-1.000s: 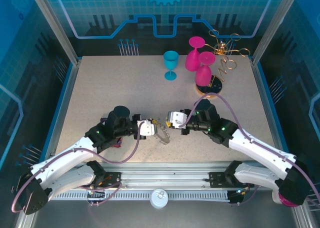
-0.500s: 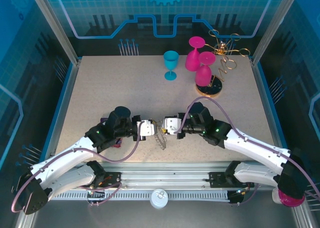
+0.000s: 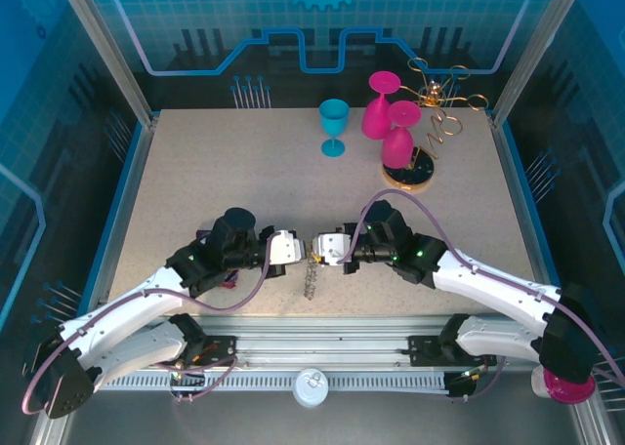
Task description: Put the keys on the keyring
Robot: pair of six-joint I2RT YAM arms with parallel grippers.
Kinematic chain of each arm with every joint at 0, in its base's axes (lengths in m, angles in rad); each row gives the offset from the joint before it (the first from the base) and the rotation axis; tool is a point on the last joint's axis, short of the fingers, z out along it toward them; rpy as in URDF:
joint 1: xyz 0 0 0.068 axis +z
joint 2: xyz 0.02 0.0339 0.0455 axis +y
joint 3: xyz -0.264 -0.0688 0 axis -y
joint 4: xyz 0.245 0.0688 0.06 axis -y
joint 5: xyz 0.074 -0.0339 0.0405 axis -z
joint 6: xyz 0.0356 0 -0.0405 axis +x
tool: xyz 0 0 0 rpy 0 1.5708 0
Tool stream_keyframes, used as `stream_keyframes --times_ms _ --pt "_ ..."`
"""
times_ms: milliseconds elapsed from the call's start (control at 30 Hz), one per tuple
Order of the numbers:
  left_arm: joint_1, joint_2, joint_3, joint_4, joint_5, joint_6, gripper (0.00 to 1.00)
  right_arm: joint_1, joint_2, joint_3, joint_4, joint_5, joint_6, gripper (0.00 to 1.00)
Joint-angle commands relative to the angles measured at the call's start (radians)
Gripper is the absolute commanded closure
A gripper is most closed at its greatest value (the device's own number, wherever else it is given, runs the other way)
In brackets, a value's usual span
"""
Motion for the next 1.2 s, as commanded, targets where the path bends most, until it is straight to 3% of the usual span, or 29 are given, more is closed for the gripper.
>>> stream_keyframes --times_ms 0,100,200,267,300,333,367,467,733,1167 --pt "-0.005 -0.011 0.046 0.023 0.068 -0.012 1.00 0.017 0.009 -0.002 0.021 -0.028 -0.008 0.80" --pt "-0.004 -0.013 0.048 0.022 0.071 -0.015 1.00 0.017 0.009 -0.002 0.021 -0.036 -0.006 0.86" --pt "-0.005 -0.017 0.048 0.026 0.062 -0.021 1.00 0.015 0.004 -0.003 0.022 -0.052 0.005 0.99" --pt "-0.004 -0.026 0.041 0.043 0.044 -0.032 1.00 0.007 -0.007 -0.009 0.029 -0.078 0.027 1.00" --pt "-0.004 -0.031 0.034 0.054 0.032 -0.042 0.97 -0.001 -0.014 -0.015 0.036 -0.093 0.040 1.00" --pt "-0.005 -0.040 0.023 0.069 0.019 -0.050 0.84 -0.010 -0.021 -0.021 0.043 -0.112 0.056 1.00" --pt "-0.004 -0.050 0.008 0.087 0.011 -0.058 0.78 -0.016 -0.029 -0.028 0.054 -0.126 0.070 1.00" --pt "-0.003 -0.082 -0.040 0.141 -0.001 -0.086 0.67 -0.043 -0.051 -0.052 0.090 -0.185 0.111 1.00" --pt "-0.003 -0.150 -0.103 0.164 0.034 -0.169 0.64 -0.102 -0.087 -0.100 0.196 -0.327 0.210 1.00" --pt "-0.003 -0.086 -0.100 0.243 0.145 -0.205 0.70 -0.106 -0.069 -0.110 0.301 -0.404 0.293 1.00"
